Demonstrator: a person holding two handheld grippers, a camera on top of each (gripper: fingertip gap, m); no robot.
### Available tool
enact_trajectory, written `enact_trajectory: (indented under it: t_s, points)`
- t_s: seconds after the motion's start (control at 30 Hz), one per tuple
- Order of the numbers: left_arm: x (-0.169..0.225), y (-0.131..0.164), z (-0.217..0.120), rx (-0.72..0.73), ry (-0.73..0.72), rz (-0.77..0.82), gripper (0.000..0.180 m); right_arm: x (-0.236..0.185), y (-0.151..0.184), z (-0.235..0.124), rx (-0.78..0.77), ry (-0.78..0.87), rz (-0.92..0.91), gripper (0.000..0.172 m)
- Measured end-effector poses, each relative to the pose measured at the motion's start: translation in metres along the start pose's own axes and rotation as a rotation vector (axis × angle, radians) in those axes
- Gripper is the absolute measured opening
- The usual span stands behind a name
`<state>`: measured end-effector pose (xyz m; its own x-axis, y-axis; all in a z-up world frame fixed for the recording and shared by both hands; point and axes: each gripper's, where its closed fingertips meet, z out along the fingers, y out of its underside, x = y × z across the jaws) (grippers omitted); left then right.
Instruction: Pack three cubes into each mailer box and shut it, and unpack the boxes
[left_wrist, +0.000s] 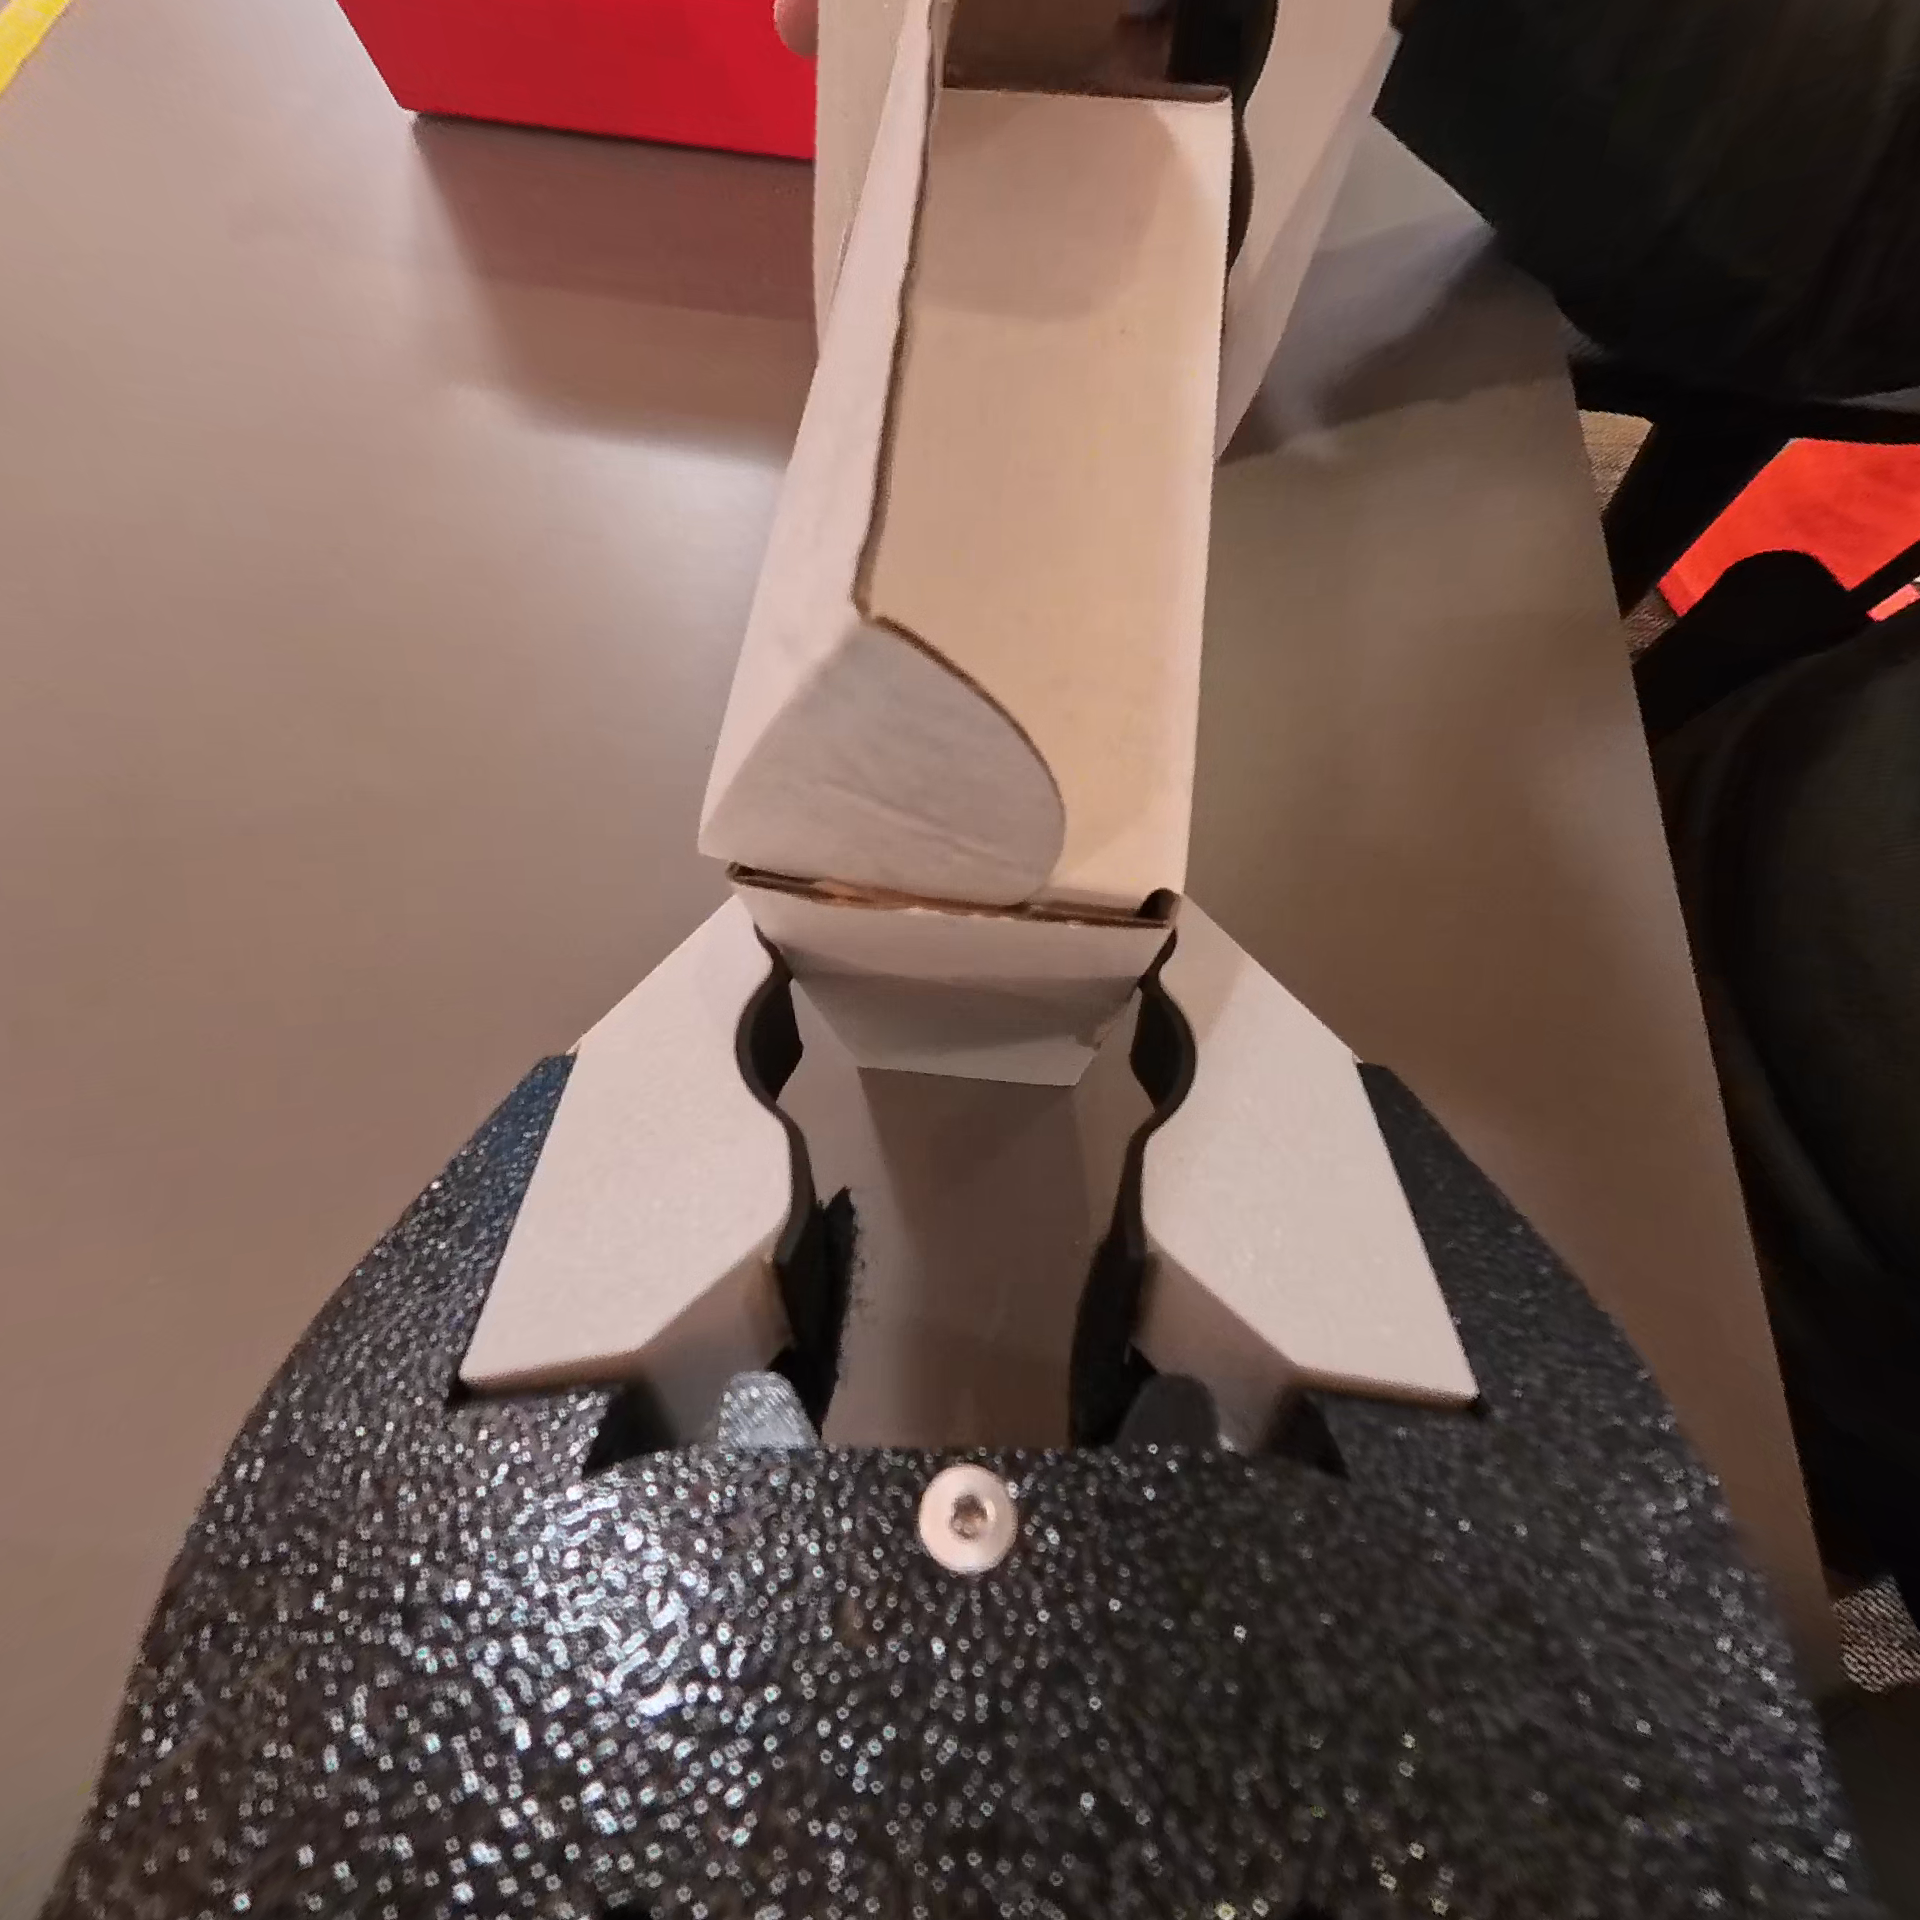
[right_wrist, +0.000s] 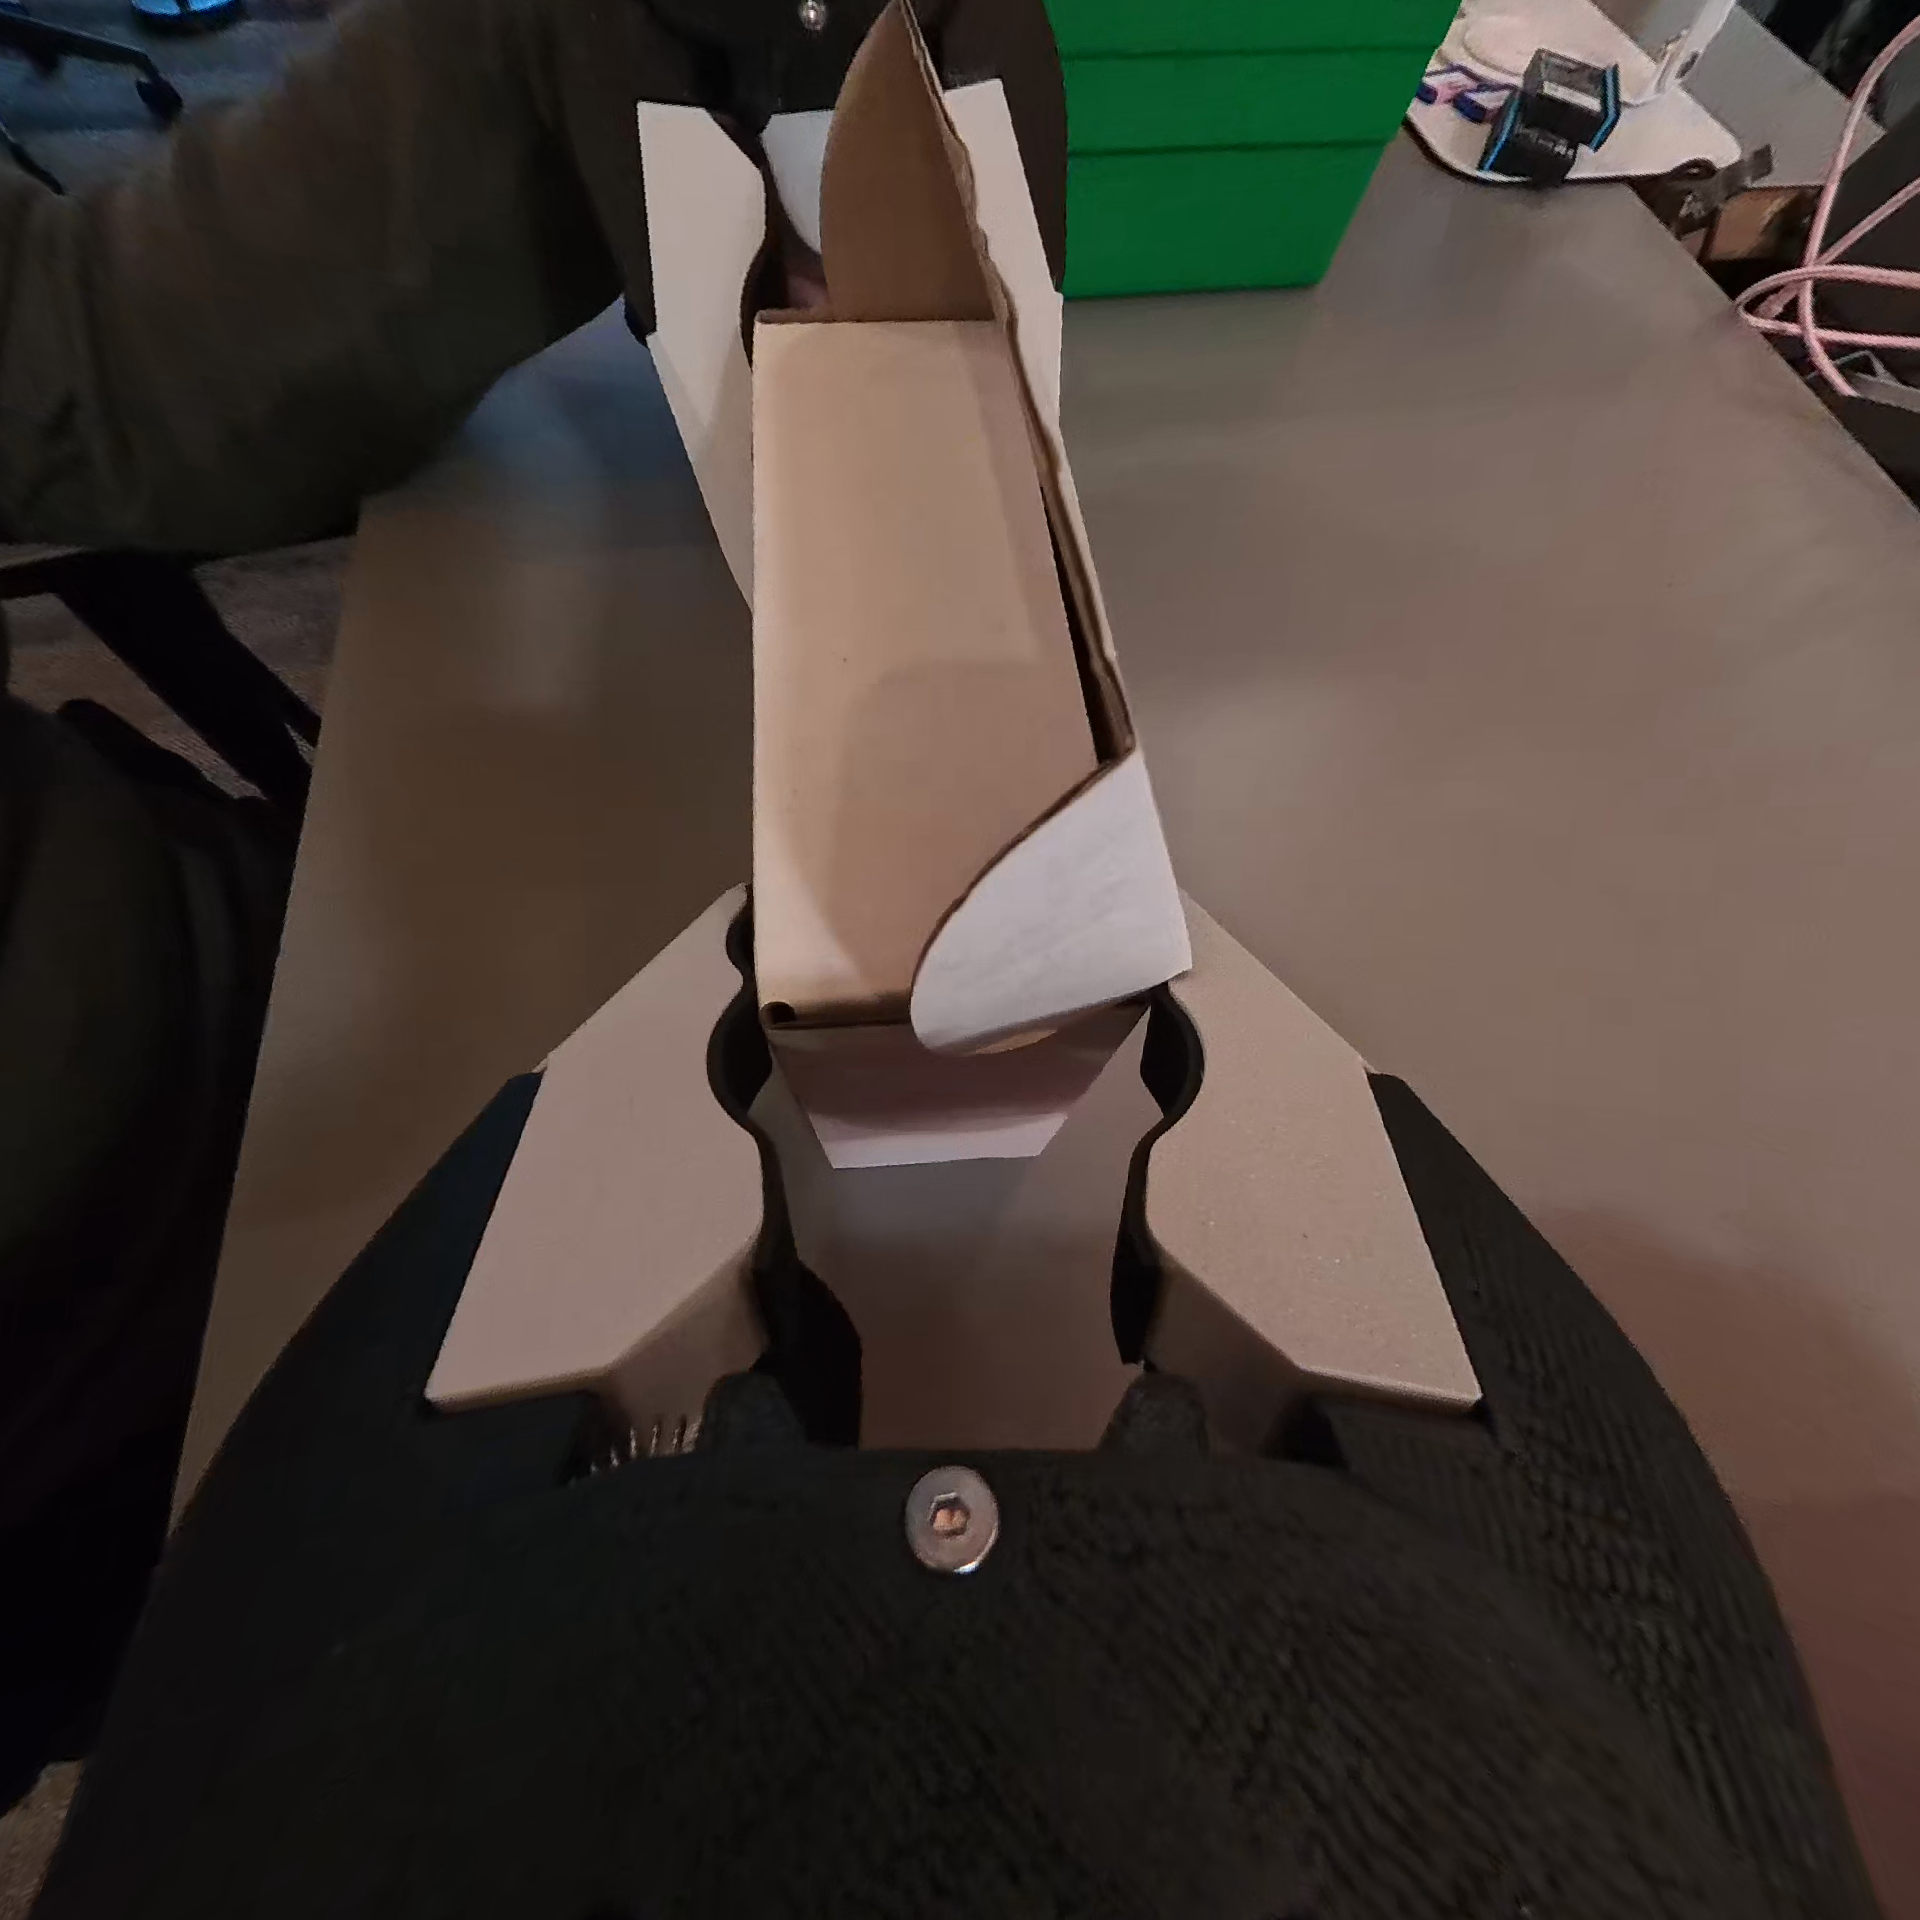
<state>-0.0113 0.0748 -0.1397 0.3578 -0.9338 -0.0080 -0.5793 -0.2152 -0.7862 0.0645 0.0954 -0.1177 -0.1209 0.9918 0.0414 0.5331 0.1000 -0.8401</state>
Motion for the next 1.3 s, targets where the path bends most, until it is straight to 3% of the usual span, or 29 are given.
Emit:
enact_trajectory:
  t_s: [0.3,0.37,0.4,0.53,0.67,0.7,0.77,0.83,0.9,1.07,1.2,1.3]
  points:
    - [0.002,0.000,0.000,0.005,0.006,0.002,0.064,-0.003,0.000,-0.002,-0.008,0.004,0.005,0.073]
    - [0.002,0.000,0.000,0.007,0.005,-0.004,0.064,-0.006,-0.002,-0.008,-0.019,0.012,0.010,0.101]
    - [0.002,0.000,0.000,0.009,0.005,-0.002,0.064,-0.004,-0.004,-0.014,-0.017,0.036,0.005,0.107]
    - [0.003,0.000,0.000,0.014,0.010,0.000,0.064,-0.005,-0.024,-0.041,0.113,0.068,-0.035,0.106]
    - [0.001,-0.001,0.000,0.027,0.001,-0.006,0.064,-0.005,-0.035,-0.048,0.200,0.046,-0.012,0.093]
    - [-0.008,-0.004,0.001,0.040,-0.050,-0.050,0.073,-0.004,-0.035,-0.048,0.201,0.057,-0.017,0.090]
    - [-0.008,-0.007,0.005,0.052,-0.028,-0.111,0.124,-0.004,-0.036,-0.049,0.205,0.056,-0.012,0.086]
    - [-0.011,-0.011,0.007,0.079,-0.043,-0.098,0.140,-0.003,-0.037,-0.051,0.212,0.060,-0.003,0.085]
    - [-0.018,-0.011,0.011,0.082,-0.078,-0.072,0.144,-0.002,-0.038,-0.054,0.212,0.077,-0.006,0.086]
    - [-0.016,-0.022,0.029,0.161,-0.065,0.022,0.132,0.007,-0.043,-0.070,0.214,0.172,-0.016,0.084]
    - [-0.016,-0.032,0.035,0.216,-0.080,0.069,0.107,0.028,-0.038,-0.085,0.175,0.319,0.014,0.055]
    - [-0.014,-0.036,0.038,0.239,-0.082,0.086,0.097,0.033,-0.035,-0.091,0.163,0.326,0.115,0.031]
